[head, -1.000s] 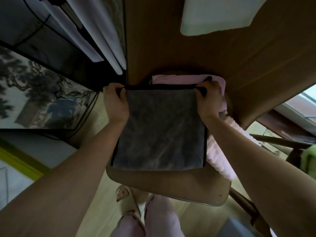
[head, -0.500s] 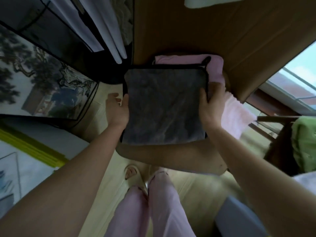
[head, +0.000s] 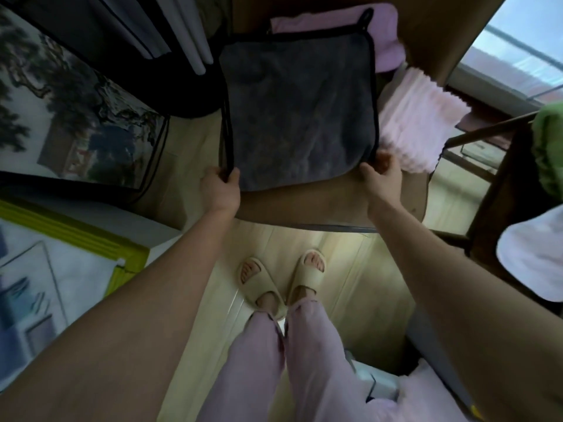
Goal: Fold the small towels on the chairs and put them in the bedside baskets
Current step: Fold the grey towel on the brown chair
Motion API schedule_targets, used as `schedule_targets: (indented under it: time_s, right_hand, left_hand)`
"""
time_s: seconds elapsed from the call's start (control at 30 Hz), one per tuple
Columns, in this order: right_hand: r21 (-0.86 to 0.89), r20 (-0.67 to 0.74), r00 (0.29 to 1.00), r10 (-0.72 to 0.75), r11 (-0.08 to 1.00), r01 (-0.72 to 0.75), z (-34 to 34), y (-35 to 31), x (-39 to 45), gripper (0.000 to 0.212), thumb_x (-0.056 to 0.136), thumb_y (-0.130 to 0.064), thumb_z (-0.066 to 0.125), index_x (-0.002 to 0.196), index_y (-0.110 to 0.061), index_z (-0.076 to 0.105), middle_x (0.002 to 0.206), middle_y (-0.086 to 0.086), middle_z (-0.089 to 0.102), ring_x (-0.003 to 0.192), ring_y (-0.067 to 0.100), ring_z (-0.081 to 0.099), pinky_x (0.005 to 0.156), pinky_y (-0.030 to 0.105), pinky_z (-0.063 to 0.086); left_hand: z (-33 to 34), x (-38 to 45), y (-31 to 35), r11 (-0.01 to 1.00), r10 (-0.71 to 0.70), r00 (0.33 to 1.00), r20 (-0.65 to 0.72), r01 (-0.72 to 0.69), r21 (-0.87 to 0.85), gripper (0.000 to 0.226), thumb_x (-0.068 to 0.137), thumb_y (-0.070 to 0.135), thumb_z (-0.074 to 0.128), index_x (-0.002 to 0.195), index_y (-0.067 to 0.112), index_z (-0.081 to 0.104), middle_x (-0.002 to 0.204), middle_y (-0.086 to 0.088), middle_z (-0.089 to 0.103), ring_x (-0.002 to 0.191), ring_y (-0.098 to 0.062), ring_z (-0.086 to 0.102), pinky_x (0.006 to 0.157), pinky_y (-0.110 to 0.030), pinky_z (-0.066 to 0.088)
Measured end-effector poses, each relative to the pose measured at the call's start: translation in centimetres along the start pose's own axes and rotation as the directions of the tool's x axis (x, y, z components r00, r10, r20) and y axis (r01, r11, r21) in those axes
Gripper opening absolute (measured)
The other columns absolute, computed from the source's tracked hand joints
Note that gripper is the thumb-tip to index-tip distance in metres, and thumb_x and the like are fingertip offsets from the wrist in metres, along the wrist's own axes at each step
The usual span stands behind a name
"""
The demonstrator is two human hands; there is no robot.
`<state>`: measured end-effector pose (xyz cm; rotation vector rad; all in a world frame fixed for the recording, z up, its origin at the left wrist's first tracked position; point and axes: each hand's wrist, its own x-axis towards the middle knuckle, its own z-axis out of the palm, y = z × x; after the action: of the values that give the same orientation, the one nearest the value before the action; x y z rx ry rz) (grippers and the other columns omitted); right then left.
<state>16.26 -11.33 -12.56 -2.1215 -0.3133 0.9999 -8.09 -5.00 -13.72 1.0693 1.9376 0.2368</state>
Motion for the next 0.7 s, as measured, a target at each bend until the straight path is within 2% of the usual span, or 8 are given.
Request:
schedule_targets:
  time_s: [0.1, 0.17, 0.27, 0.37, 0.47, 0.53, 0.6, 0.7]
  right_hand:
    - [0.063, 0.042, 0.998, -0.046, 0.997, 0.043, 0.8, 0.1, 0.3, 0.014, 0.084, -0.012, 0.066, 0.085, -0.023, 0.058, 0.091, 0.001, 0.061, 0.09, 0.018, 0.058, 0.086, 0.035, 0.05]
    - [0.082, 0.052, 0.996, -0.074, 0.994, 0.069, 1.1, -0.1, 0.1, 0.014, 0.086, -0.012, 0.067, 0.08, -0.022, 0.061, 0.083, 0.0, 0.059, 0.084, 0.016, 0.057, 0.081, 0.031, 0.05]
    - [0.074, -0.01, 0.994, -0.105, 0.992, 0.106, 0.6, -0.9, -0.2, 0.011, 0.088, -0.014, 0.067, 0.08, -0.02, 0.064, 0.079, -0.003, 0.061, 0.077, 0.008, 0.056, 0.072, 0.017, 0.047]
    - [-0.002, -0.062, 0.986, -0.155, 0.988, 0.155, -0.1, -2.2, -0.5, 0.009, 0.088, -0.022, 0.068, 0.08, -0.02, 0.064, 0.076, -0.006, 0.062, 0.072, 0.004, 0.056, 0.066, 0.015, 0.046]
    - [-0.122, -0.096, 0.974, -0.205, 0.974, 0.193, -1.1, -4.3, -1.2, 0.006, 0.091, -0.019, 0.063, 0.092, -0.012, 0.063, 0.081, -0.002, 0.06, 0.072, 0.004, 0.055, 0.062, 0.013, 0.042]
    - [-0.152, -0.111, 0.975, -0.193, 0.973, 0.176, -2.3, -6.4, -1.6, 0.009, 0.091, -0.015, 0.061, 0.099, -0.01, 0.059, 0.088, 0.001, 0.059, 0.081, 0.012, 0.057, 0.064, 0.015, 0.044]
    - [-0.139, -0.102, 0.983, -0.153, 0.981, 0.138, -3.5, -8.2, -1.9, 0.013, 0.09, -0.011, 0.061, 0.1, -0.011, 0.053, 0.092, 0.004, 0.057, 0.089, 0.017, 0.058, 0.075, 0.025, 0.052]
    - [0.001, -0.055, 0.992, -0.118, 0.993, 0.118, -4.9, -11.4, -2.7, 0.017, 0.091, -0.006, 0.06, 0.092, -0.016, 0.046, 0.097, 0.006, 0.055, 0.097, 0.023, 0.062, 0.085, 0.039, 0.058]
  left_hand:
    - [0.4, 0.0, -0.2, 0.999, -0.005, 1.0, 0.01, 0.005, -0.04, 0.041, 0.1, 0.031, 0.049, 0.129, 0.003, 0.05, 0.127, -0.012, 0.058, 0.113, -0.025, 0.056, 0.077, -0.021, 0.038]
    - [0.5, -0.1, -0.3, 0.998, -0.004, 1.0, 0.022, 0.005, -0.058, 0.039, 0.101, 0.032, 0.047, 0.126, 0.003, 0.054, 0.12, -0.011, 0.06, 0.104, -0.022, 0.057, 0.073, -0.02, 0.037]
    - [0.5, -0.2, -0.2, 0.993, -0.011, 1.0, 0.022, 0.013, -0.118, 0.037, 0.102, 0.034, 0.045, 0.118, 0.004, 0.059, 0.104, -0.005, 0.061, 0.094, -0.018, 0.059, 0.067, -0.021, 0.044]
    - [0.0, -0.5, 0.3, 0.974, -0.05, 0.999, -0.018, 0.044, -0.224, 0.038, 0.101, 0.033, 0.048, 0.122, 0.004, 0.059, 0.111, -0.007, 0.064, 0.102, -0.023, 0.063, 0.086, -0.035, 0.054]
    - [-1.1, -1.5, 1.8, 0.97, -0.044, 0.994, -0.104, 0.018, -0.242, 0.033, 0.1, 0.028, 0.049, 0.12, 0.003, 0.059, 0.108, -0.007, 0.062, 0.1, -0.022, 0.062, 0.086, -0.033, 0.052]
    - [-2.3, -2.4, 3.5, 0.962, -0.045, 0.986, -0.162, -0.001, -0.274, 0.03, 0.1, 0.022, 0.051, 0.122, 0.002, 0.056, 0.113, -0.011, 0.063, 0.103, -0.025, 0.062, 0.087, -0.036, 0.053]
    - [-3.7, -3.3, 5.6, 0.954, -0.026, 0.98, -0.196, -0.034, -0.298, 0.028, 0.098, 0.018, 0.052, 0.123, 0.004, 0.052, 0.113, -0.011, 0.061, 0.105, -0.026, 0.06, 0.089, -0.039, 0.053]
    - [-6.0, -5.0, 9.2, 0.93, 0.06, 0.97, -0.237, -0.14, -0.339, 0.024, 0.099, 0.012, 0.049, 0.122, 0.01, 0.049, 0.113, -0.004, 0.053, 0.102, -0.019, 0.055, 0.088, -0.039, 0.054]
